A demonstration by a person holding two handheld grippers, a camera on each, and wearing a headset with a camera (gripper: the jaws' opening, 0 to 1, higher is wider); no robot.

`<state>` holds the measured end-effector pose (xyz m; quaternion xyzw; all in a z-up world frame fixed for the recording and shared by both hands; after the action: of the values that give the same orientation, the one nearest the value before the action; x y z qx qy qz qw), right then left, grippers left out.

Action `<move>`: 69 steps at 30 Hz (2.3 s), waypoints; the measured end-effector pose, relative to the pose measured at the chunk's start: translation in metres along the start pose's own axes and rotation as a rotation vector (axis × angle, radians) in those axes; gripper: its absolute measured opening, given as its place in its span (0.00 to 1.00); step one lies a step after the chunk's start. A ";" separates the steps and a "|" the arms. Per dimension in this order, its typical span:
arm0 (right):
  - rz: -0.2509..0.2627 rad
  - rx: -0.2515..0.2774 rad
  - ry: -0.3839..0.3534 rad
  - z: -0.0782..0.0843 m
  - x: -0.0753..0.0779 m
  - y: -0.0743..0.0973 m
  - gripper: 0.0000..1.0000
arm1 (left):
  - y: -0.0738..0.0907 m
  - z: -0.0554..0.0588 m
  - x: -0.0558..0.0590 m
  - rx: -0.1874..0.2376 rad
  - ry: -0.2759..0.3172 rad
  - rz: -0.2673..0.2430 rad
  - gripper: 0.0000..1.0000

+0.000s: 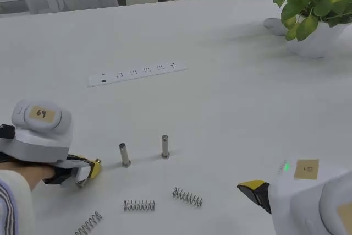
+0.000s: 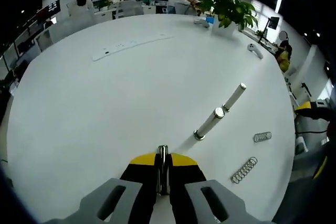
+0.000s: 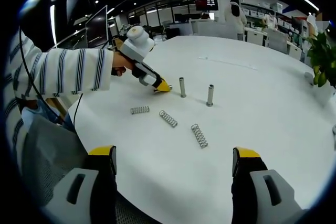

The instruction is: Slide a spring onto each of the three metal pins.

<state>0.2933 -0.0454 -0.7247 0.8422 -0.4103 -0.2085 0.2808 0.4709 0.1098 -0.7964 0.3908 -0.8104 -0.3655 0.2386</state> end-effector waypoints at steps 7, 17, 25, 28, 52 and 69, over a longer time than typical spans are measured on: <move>-0.001 -0.004 0.008 0.001 -0.001 0.000 0.90 | 0.007 -0.001 -0.003 -0.006 0.032 -0.003 0.00; -0.009 0.005 0.023 -0.003 -0.004 0.000 0.90 | 0.022 -0.007 -0.010 0.024 0.044 -0.022 0.00; -0.008 0.007 0.027 -0.005 -0.006 0.001 0.91 | 0.033 -0.009 -0.008 0.044 0.020 -0.016 0.00; -0.014 0.016 0.031 -0.007 -0.008 0.001 0.91 | 0.036 -0.009 -0.009 0.046 0.019 -0.019 0.00; 0.013 0.048 0.066 -0.016 -0.007 0.009 0.91 | 0.050 -0.024 -0.006 0.113 0.047 -0.017 0.00; 0.006 0.027 0.071 -0.011 -0.007 0.008 0.90 | 0.044 -0.020 -0.003 0.138 0.058 -0.072 0.00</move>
<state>0.2909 -0.0406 -0.7102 0.8515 -0.4055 -0.1720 0.2846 0.4657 0.1234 -0.7500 0.4458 -0.8118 -0.3055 0.2212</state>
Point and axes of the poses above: the centre of the closed fingertips' face, and the gripper's own axes: y roughly backward along the fingers, x roughly to its right, z roughly out of its underside, the point moved 1 cm from there along y, roughly backward along the fingers, and after that the axes turned 2 degrees about y, right-handed, at the moved point
